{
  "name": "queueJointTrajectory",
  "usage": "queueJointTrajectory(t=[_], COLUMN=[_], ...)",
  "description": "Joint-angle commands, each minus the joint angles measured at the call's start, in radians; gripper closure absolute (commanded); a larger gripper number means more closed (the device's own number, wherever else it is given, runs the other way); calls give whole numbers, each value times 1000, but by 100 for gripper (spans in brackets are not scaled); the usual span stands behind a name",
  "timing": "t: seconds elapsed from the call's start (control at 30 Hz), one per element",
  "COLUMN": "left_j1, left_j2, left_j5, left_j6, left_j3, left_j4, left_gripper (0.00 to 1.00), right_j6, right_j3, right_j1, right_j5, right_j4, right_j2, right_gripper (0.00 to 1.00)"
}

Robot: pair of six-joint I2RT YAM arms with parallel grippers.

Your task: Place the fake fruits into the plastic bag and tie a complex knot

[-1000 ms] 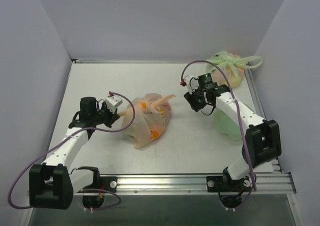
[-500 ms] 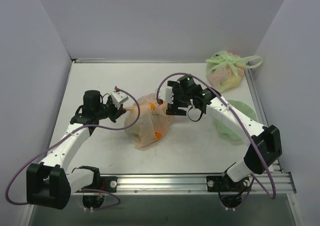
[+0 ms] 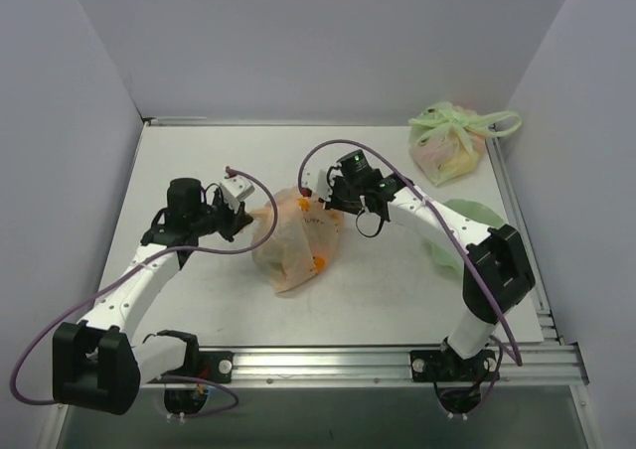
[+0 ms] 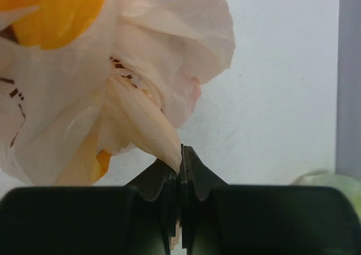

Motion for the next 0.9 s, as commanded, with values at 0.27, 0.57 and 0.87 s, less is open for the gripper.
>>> queueJointTrajectory(t=[0.27,0.57,0.87], left_j1=[56,145,153], left_j2=[-65,21,48], left_j5=[-326,-477,-477], left_j6=[-752,-901,-886], left_j3=[-95,-112,-77], left_j4=[52,-32,-46], left_gripper=[100,100,100], right_j6=[1270,1533,1554], right_j3=[-1,-107,-173], right_j1=[-276,-520,-551], right_j5=[-9,-95,-73], right_j4=[32,24,58], right_j2=[-100,-115,-137], right_gripper=[100,100,100])
